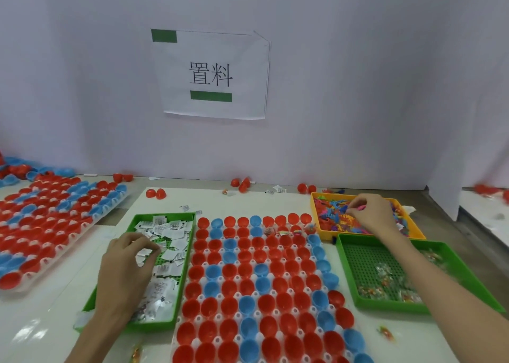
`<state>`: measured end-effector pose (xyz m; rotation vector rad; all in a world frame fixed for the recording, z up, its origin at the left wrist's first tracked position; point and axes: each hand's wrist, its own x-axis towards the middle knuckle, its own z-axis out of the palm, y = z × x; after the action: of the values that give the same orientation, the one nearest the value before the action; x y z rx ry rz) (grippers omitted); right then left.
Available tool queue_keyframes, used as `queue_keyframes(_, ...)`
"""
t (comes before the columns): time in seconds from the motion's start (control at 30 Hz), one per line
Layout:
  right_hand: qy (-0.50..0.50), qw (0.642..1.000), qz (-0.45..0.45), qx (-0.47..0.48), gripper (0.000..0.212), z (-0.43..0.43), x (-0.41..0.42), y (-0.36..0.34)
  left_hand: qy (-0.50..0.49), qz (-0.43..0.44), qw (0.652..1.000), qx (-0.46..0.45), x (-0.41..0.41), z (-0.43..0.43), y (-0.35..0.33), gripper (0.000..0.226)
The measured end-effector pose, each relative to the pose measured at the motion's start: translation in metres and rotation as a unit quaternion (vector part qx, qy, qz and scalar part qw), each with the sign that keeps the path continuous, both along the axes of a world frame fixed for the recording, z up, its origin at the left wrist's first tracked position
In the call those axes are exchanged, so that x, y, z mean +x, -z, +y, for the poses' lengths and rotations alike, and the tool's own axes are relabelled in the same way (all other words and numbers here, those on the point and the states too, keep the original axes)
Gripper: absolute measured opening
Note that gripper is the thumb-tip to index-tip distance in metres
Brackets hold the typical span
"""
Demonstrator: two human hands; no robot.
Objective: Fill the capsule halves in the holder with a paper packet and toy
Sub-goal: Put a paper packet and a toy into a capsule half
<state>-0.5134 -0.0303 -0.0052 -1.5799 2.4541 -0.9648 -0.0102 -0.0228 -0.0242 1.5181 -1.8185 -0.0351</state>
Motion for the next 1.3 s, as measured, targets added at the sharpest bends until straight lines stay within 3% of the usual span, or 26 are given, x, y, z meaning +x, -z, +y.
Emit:
queue_keyframes(0.1, 0.002, 0.998, -0.022, -0.054, 0.013, 0.006, -0.001, -0.008, 0.034, 0.047, 0.998, -0.022, -0.001, 0.002, -0.003, 0.024)
queue_keyframes(0.33, -0.014, 0.996, -0.047, -0.08, 0.008, 0.025, 0.003, -0.019, 0.045, 0.211, 0.977, -0.005, -0.018, 0.018, -0.018, 0.024)
queue_keyframes(0.6, 0.009, 0.992, -0.053, -0.118, 0.013, 0.031, 0.01, -0.006, 0.135, 0.49, 0.859, 0.06, -0.08, 0.082, -0.054, 0.009)
queue_keyframes(0.73, -0.002, 0.994, -0.067, -0.082, 0.012, 0.035, 0.001, 0.0, 0.145, 0.539, 0.824, 0.097, -0.101, 0.11, -0.046, 0.011)
queue_keyframes(0.87, -0.009, 0.991, -0.077, -0.108, 0.01, 0.04, -0.001, -0.003, 0.138, 0.579, 0.792, 0.135, -0.112, 0.118, -0.041, 0.012)
queue_keyframes(1.3, 0.031, 0.985, -0.049, -0.165, 0.014, 0.047, -0.005, -0.012, 0.176, 0.548, 0.798, 0.176, -0.122, 0.128, -0.042, 0.017)
